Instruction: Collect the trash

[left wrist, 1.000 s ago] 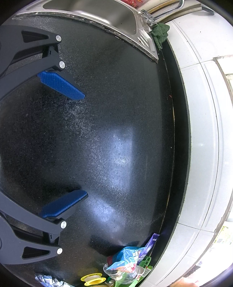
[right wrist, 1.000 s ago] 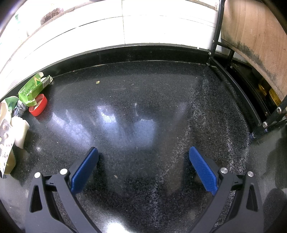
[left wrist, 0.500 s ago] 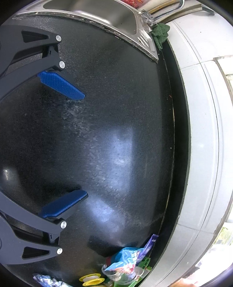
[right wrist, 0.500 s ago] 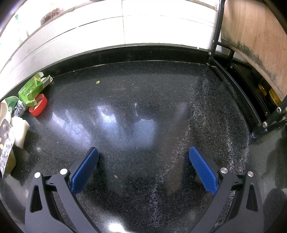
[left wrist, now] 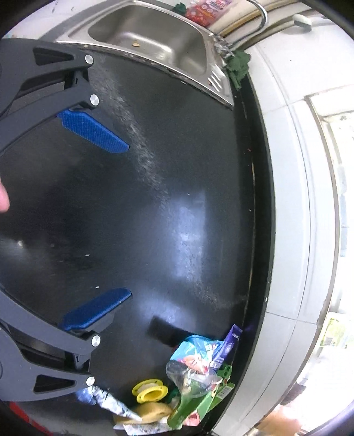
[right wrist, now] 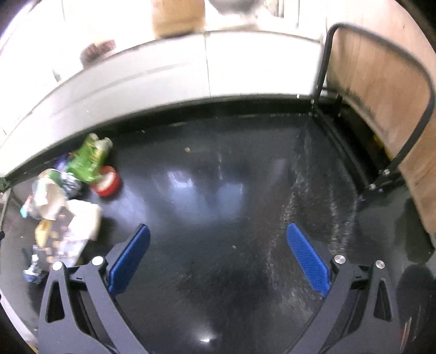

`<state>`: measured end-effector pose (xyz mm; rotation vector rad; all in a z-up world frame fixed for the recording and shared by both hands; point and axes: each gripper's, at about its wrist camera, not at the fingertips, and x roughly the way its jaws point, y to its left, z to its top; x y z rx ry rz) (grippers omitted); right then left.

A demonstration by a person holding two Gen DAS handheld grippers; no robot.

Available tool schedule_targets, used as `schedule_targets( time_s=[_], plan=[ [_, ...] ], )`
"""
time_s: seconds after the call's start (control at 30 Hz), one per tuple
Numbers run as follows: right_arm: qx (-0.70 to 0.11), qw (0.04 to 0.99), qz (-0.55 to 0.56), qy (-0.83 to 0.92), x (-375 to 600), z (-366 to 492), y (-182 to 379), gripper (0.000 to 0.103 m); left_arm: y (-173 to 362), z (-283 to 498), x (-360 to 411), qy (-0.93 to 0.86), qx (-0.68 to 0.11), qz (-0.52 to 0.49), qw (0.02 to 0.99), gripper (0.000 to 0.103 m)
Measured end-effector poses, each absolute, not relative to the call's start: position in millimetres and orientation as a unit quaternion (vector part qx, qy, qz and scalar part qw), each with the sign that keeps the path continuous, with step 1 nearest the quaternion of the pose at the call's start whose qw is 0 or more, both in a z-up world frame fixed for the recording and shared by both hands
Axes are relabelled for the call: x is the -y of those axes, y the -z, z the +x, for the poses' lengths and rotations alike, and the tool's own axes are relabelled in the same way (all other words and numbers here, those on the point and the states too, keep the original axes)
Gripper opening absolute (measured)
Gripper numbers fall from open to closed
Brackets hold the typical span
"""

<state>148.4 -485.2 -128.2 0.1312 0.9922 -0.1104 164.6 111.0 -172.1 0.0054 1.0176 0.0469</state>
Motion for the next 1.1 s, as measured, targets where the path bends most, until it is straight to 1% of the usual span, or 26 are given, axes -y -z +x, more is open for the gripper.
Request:
schedule_targets(
  time_s=[0.17,0.33,0.43,0.6,1.1],
  plan=[
    [-0.474,0.877,0.069,0.044,495.3,142.7,112.6,0.097,161.7,161.2,-127.8,-0.030,-0.482,-0.015,0.876,0.097],
    [-0.475,0.874,0.079,0.061,508.6,141.7,117.3,0.097,151.4,162.0,-130.8,-0.044,-0.464,0.010,0.884,0.097],
    [-0.474,0.875,0.077,0.064,511.8,140.7,118.2,0.097,148.1,166.3,-130.5,-0.050,-0.467,0.022,0.883,0.097],
    [-0.473,0.875,0.080,0.066,513.9,137.7,118.1,0.097,145.2,169.7,-133.6,-0.050,-0.468,0.006,0.883,0.097],
    [-0.473,0.876,0.072,0.063,508.0,135.6,116.6,0.097,149.9,173.5,-134.6,-0.060,-0.470,-0.002,0.881,0.097]
  ],
)
